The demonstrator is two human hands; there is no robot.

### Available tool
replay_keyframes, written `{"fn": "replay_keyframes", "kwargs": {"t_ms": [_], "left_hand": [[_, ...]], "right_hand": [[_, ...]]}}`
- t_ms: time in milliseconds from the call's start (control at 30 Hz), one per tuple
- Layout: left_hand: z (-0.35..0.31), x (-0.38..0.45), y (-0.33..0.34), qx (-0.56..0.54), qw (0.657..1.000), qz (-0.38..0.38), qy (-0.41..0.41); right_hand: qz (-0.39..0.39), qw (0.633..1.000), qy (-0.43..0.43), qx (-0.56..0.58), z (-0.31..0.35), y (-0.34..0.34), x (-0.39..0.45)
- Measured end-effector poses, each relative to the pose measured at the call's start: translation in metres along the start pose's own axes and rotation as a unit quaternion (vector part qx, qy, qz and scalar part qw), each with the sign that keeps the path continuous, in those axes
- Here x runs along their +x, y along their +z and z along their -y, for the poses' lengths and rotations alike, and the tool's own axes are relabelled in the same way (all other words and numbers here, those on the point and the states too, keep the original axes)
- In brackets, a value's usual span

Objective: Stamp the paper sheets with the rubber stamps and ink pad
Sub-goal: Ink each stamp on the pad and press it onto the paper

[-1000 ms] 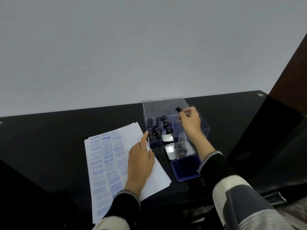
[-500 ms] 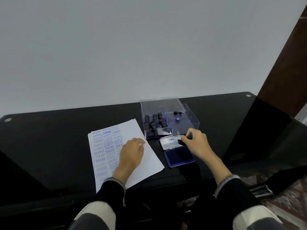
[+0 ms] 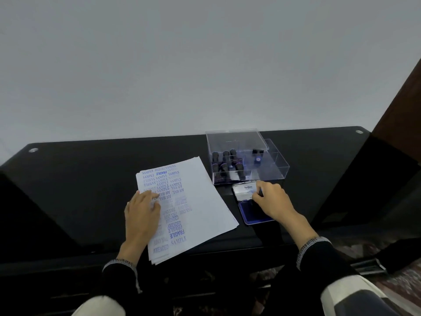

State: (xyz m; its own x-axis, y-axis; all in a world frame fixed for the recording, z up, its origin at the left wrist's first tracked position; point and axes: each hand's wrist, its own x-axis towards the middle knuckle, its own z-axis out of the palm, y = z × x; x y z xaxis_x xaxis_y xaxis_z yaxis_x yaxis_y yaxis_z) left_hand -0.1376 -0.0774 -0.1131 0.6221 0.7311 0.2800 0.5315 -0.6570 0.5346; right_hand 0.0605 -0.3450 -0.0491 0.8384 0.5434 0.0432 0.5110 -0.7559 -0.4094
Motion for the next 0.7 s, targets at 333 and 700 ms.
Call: {"fn": "replay_keyframes", "kwargs": {"t_ms": [333, 700], "left_hand": [[0.001, -0.005, 0.001, -0.011, 1.0, 0.007, -0.018], [-0.001, -0.008, 0.001, -0.004, 1.0, 0.01, -0.015]], "right_hand": [[-0.032, 0.992, -0.042, -0.113, 0.007, 0.016, 0.001], [-0.061, 0.996, -0.008, -0.065, 0.005, 0.022, 0.001]]}}
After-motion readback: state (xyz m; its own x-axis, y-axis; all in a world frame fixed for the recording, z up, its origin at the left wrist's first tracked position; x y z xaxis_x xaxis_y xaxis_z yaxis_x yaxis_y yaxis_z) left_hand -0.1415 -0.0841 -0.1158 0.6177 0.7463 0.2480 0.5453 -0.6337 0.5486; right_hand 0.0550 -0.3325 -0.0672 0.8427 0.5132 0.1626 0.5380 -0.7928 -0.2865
